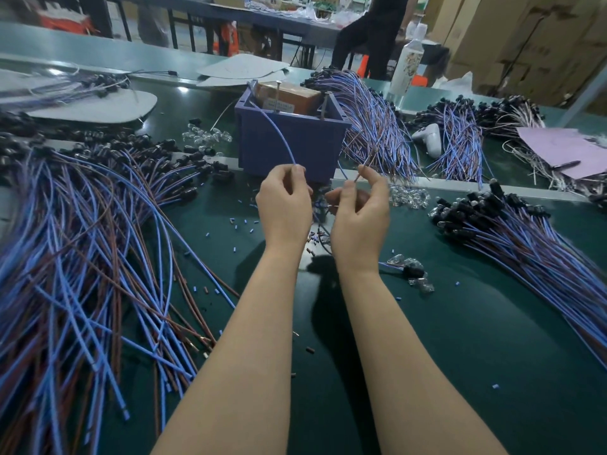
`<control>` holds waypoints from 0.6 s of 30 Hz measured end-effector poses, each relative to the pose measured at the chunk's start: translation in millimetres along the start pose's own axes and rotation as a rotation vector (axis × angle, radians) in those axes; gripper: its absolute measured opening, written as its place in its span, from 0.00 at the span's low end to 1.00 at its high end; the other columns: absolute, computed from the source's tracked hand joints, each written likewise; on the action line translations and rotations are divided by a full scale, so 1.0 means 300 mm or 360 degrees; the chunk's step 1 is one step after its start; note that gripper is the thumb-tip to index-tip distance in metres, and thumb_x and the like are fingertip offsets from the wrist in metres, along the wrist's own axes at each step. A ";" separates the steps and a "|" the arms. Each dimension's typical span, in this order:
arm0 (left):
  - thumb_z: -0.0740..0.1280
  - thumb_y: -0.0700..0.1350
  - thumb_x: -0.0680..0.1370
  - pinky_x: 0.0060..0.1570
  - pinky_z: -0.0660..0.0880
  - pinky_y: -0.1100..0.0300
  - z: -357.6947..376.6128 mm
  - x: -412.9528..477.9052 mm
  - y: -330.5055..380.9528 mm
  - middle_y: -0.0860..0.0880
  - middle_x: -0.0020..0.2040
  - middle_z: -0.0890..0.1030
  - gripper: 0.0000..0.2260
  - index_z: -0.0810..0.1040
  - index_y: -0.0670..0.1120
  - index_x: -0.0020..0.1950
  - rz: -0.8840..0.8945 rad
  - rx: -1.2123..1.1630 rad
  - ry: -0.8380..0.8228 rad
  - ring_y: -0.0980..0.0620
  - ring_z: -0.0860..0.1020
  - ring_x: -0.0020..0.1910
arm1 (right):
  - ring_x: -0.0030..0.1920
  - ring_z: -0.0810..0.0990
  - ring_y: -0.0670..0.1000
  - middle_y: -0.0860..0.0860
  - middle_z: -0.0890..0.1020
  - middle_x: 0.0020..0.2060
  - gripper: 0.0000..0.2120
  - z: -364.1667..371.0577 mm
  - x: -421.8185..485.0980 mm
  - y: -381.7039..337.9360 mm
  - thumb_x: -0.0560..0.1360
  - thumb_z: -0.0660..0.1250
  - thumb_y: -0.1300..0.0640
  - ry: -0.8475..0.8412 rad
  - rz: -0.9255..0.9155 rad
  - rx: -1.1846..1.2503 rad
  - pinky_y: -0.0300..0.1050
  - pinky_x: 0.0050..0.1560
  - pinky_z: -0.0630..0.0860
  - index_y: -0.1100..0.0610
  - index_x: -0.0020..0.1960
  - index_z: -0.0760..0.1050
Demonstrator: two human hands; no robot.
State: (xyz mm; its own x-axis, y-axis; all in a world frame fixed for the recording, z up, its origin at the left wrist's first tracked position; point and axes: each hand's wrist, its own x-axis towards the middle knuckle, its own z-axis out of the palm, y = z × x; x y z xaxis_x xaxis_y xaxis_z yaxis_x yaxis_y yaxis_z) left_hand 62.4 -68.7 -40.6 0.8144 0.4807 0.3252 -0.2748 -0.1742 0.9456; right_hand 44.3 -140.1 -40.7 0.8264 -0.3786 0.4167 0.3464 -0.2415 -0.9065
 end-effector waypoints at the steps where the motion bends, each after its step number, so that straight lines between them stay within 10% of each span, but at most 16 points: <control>1: 0.60 0.42 0.81 0.47 0.75 0.55 0.000 0.003 -0.005 0.54 0.31 0.76 0.08 0.78 0.43 0.47 -0.0039 0.0017 -0.0046 0.52 0.75 0.36 | 0.40 0.80 0.48 0.46 0.80 0.34 0.09 -0.001 0.000 0.002 0.80 0.58 0.60 -0.0025 0.0006 -0.0024 0.49 0.51 0.77 0.53 0.60 0.68; 18: 0.62 0.44 0.79 0.49 0.77 0.50 0.012 -0.010 -0.010 0.49 0.40 0.82 0.09 0.81 0.44 0.48 -0.0039 0.0106 -0.0186 0.47 0.81 0.43 | 0.55 0.80 0.51 0.54 0.82 0.55 0.16 0.002 0.007 0.022 0.79 0.60 0.61 -0.0456 0.0216 -0.0239 0.45 0.59 0.73 0.56 0.66 0.73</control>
State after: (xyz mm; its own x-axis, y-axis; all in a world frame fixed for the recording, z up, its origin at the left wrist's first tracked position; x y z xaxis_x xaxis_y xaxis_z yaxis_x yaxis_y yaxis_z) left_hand 62.5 -72.9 -44.5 0.8753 0.3829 0.2953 -0.2231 -0.2220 0.9492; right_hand 48.5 -142.0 -45.7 0.9588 -0.1554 0.2380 0.1735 -0.3430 -0.9232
